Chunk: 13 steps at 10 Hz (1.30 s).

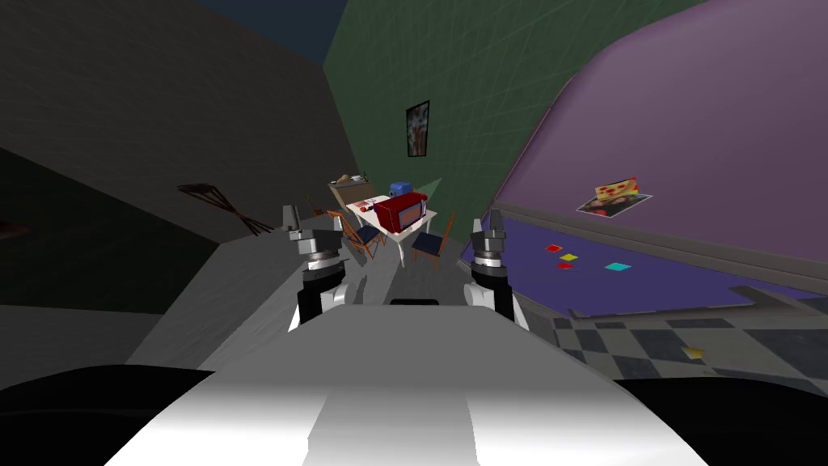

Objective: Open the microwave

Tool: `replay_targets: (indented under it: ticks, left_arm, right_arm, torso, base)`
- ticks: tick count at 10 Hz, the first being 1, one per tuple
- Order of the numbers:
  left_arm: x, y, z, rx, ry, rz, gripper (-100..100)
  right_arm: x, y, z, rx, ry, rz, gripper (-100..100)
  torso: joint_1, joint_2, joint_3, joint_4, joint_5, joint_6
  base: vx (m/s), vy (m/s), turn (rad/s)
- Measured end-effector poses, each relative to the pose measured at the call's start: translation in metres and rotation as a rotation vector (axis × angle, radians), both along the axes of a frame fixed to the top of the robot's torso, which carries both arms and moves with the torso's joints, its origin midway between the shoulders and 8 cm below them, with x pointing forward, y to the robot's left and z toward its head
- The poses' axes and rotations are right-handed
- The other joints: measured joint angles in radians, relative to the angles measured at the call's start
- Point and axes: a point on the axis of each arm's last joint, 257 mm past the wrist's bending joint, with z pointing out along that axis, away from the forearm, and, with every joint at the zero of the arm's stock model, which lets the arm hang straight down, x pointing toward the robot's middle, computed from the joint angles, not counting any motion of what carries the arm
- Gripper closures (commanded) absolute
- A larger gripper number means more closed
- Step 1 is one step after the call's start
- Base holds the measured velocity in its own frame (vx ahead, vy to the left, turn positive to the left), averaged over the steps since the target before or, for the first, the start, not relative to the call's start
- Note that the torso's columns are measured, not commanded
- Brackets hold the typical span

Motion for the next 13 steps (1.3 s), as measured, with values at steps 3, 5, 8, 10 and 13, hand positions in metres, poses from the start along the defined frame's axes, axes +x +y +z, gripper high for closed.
replay_targets:
  ticks: [3, 5, 8, 10, 13]
  left_arm:
    - [0.000, 0.000, 0.000, 0.000, 0.000, 0.000, 0]
    - [0.000, 0.000, 0.000, 0.000, 0.000, 0.000, 0]
    - [0.000, 0.000, 0.000, 0.000, 0.000, 0.000, 0]
    - [0.000, 0.000, 0.000, 0.000, 0.000, 0.000, -100]
    - [0.010, 0.005, 0.003, 0.088, 0.011, 0.003, -100]
  right_arm:
    - [0.000, 0.000, 0.000, 0.000, 0.000, 0.000, 0]
    - [0.000, 0.000, 0.000, 0.000, 0.000, 0.000, 0]
    - [0.000, 0.000, 0.000, 0.000, 0.000, 0.000, 0]
    - [0.000, 0.000, 0.000, 0.000, 0.000, 0.000, 0]
    - [0.000, 0.000, 0.000, 0.000, 0.000, 0.000, 0]
  torso:
    - [0.000, 0.175, -0.351, 0.176, 0.000, 0.000]
    - [0.000, 0.322, -0.644, 0.322, 0.000, 0.000]
    - [0.000, 0.544, -1.087, 0.544, 0.000, 0.000]
    - [0.000, 0.691, -1.382, 0.691, 0.000, 0.000]
    - [-0.004, 0.737, -1.475, 0.737, -0.001, 0.000]
  base:
    - [0.000, 0.000, 0.000]
    - [0.000, 0.000, 0.000]
    - [0.000, 0.000, 0.000]
    - [-0.005, -0.028, -0.071]
    - [-0.023, -0.141, -0.170]
